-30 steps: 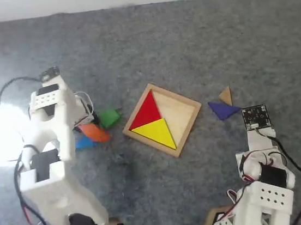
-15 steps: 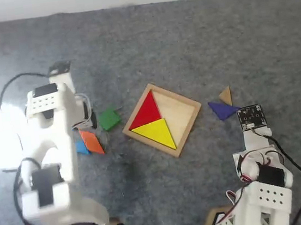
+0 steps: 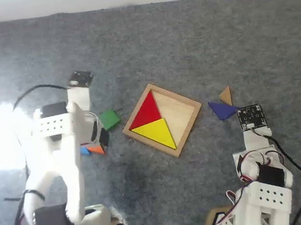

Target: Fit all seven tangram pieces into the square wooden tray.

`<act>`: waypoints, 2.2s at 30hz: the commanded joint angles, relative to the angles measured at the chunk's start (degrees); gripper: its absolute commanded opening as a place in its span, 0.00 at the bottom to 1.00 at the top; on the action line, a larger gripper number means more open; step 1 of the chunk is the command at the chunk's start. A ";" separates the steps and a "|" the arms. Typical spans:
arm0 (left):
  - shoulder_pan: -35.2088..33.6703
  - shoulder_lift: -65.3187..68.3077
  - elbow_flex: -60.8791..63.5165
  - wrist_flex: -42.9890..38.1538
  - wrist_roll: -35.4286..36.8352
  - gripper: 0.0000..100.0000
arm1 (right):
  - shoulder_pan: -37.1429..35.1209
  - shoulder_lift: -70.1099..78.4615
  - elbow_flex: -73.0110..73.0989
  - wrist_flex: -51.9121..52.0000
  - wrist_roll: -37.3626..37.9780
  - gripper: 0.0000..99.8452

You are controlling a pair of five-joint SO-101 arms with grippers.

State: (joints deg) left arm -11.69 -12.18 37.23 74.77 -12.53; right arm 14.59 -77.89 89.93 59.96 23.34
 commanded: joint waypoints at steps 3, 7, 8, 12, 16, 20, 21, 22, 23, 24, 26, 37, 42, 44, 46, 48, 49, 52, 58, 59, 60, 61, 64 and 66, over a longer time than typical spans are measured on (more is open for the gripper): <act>3.96 0.35 4.70 -7.12 -0.70 0.22 | -0.04 -0.66 -0.44 -1.01 0.62 0.14; 4.04 0.35 7.60 -9.32 -0.62 0.22 | -0.04 -0.66 -0.44 -1.01 0.62 0.14; 4.04 0.35 8.13 -9.32 -0.62 0.22 | -0.04 -0.66 -0.44 -1.01 0.62 0.14; 1.67 0.35 8.57 -9.41 0.00 0.21 | 0.04 -0.66 -0.44 -1.01 0.62 0.14; -3.87 0.53 8.92 -12.75 -1.05 0.20 | 0.04 -0.66 -0.44 -0.92 0.62 0.14; -4.75 4.84 8.84 -15.03 -1.41 0.20 | 0.04 -0.66 -0.44 -0.92 0.62 0.14; -4.66 6.33 8.66 -16.00 -1.32 0.20 | 0.04 -0.66 -0.44 -0.92 0.62 0.14; -4.66 7.47 8.40 -17.14 -1.23 0.20 | 0.04 -0.66 -0.44 -0.92 0.62 0.14; -4.57 8.70 7.78 -17.76 -0.79 0.20 | 0.04 -0.66 -0.44 -0.92 0.62 0.14; -4.57 9.76 7.08 -17.93 -0.09 0.20 | 0.04 -0.66 -0.44 -0.92 0.62 0.14; -4.57 10.55 5.58 -17.93 0.53 0.20 | 0.04 -0.66 -0.44 -0.92 0.62 0.14; -3.43 7.74 -5.67 -10.73 3.60 0.20 | 0.04 -0.66 -0.35 -0.92 0.62 0.14; -3.43 6.51 -7.08 -8.18 5.10 0.20 | 0.04 -0.66 -0.35 -0.92 0.62 0.14; -3.52 6.51 -4.70 -8.53 5.01 0.20 | 0.04 -0.66 -0.35 -0.92 0.62 0.14; -4.13 6.42 -2.33 -10.11 5.01 0.20 | 0.04 -0.66 -0.35 -0.92 0.62 0.14; -5.89 6.51 -0.48 -12.57 4.92 0.20 | 0.04 -0.66 -0.35 -0.92 0.62 0.14; -7.12 6.51 0.40 -13.80 3.87 0.20 | 0.04 -0.66 -0.35 -0.92 0.62 0.14; -9.93 6.51 3.03 -16.18 0.53 0.20 | 0.04 -0.66 -0.35 -0.92 0.62 0.14; -13.10 6.42 3.38 -16.53 -1.49 0.20 | 0.04 -0.66 -0.35 -0.92 0.62 0.14; -12.92 6.59 3.38 -16.62 -1.58 0.20 | 0.04 -0.66 -0.35 -0.92 0.62 0.14; -12.13 6.68 3.56 -16.62 -1.85 0.20 | 0.04 -0.66 -0.35 -0.92 0.62 0.14; -10.73 6.68 3.91 -16.53 -2.20 0.20 | 0.04 -0.66 -0.35 -0.92 0.62 0.14; -4.66 6.59 5.67 -16.53 -1.93 0.20 | -0.04 -0.66 -0.35 -0.92 0.62 0.14; 0.18 6.59 6.37 -16.53 -1.41 0.20 | -0.04 -0.66 -0.35 -0.92 0.62 0.14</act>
State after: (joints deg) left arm -19.78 -4.00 42.33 59.12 -13.85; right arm 14.59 -77.89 89.93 59.96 23.34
